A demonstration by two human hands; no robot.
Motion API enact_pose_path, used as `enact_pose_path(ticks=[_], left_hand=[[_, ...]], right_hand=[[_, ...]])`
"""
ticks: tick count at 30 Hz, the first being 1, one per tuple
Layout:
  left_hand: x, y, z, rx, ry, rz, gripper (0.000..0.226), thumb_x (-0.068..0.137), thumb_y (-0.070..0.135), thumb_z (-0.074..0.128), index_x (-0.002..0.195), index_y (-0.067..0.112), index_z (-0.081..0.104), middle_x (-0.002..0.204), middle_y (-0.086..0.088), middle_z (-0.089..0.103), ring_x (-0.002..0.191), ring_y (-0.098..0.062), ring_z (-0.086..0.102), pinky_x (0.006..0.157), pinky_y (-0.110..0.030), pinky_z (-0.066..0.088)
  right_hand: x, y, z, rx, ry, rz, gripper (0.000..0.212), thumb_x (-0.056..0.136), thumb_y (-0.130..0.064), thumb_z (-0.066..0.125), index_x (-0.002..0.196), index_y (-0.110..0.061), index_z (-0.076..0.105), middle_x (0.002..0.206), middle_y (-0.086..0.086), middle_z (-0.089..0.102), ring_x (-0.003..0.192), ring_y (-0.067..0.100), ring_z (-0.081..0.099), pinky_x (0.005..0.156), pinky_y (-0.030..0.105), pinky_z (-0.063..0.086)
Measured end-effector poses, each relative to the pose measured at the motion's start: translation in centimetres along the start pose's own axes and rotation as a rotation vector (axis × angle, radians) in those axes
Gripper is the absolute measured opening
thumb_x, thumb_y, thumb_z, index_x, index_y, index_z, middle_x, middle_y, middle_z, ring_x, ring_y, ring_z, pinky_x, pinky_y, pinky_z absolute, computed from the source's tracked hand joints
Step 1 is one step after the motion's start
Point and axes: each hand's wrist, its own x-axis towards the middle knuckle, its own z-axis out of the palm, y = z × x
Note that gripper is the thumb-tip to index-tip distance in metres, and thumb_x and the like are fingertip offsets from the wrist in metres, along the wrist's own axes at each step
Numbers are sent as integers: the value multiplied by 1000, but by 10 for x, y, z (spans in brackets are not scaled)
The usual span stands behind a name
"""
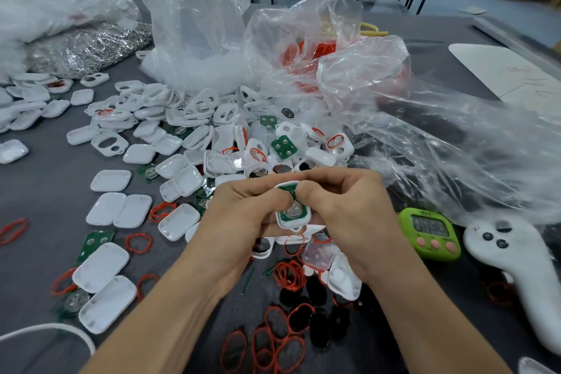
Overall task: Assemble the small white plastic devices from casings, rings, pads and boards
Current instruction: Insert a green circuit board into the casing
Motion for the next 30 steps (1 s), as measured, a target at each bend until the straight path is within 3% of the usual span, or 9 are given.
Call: enact_pose_path(ticks=[5, 12, 18, 22, 27, 30], left_hand=[[1, -1, 1, 28, 14, 10, 41, 89, -8, 53, 102, 16, 83, 97, -20, 78, 79, -22, 75, 67, -32, 61], [1, -1, 1, 13, 34, 17, 40, 88, -9, 53, 101, 13, 83, 94, -19, 78, 79, -27, 78, 66, -30, 61], [1, -2, -3, 9, 41, 44, 39, 91, -10, 54, 97, 15, 84, 95, -19, 79, 79, -26, 77, 65, -29, 61], [1, -3, -5, 1, -2, 40, 34, 96, -4, 56, 104, 17, 82, 100, -17, 79, 84, -26, 77, 69, -29, 62], [3, -6, -8, -2, -11, 13, 32, 96, -1, 57, 107, 18, 82, 100, -17, 78, 82, -22, 74, 69, -30, 64], [4, -6, -9, -3, -6, 10, 31, 97, 0, 57, 108, 16, 81, 104, -19, 78, 87, -27, 75, 70, -31, 64]], right_hand=[[-4, 2, 8, -34, 93, -59, 21, 71, -33, 69, 86, -28, 84, 71, -8, 78, 69, 14, 76, 70, 41, 64], [2, 7, 3, 27, -35, -13, 19, 75, -29, 70, 89, -28, 82, 83, 0, 80, 86, 27, 77, 85, 51, 62], [4, 11, 0, 63, -178, -40, 27, 72, -15, 73, 96, -25, 80, 91, -2, 81, 87, 15, 77, 77, 30, 60], [5, 10, -2, 67, -170, -53, 29, 74, -10, 75, 97, -27, 81, 93, -1, 81, 89, 17, 78, 79, 32, 62], [4, 10, 2, 25, -96, -34, 29, 79, -2, 79, 102, -20, 81, 92, 0, 81, 89, 21, 78, 83, 50, 63], [3, 9, 3, -10, -111, -20, 30, 84, 1, 75, 99, -24, 81, 92, -3, 81, 89, 18, 77, 81, 46, 64]])
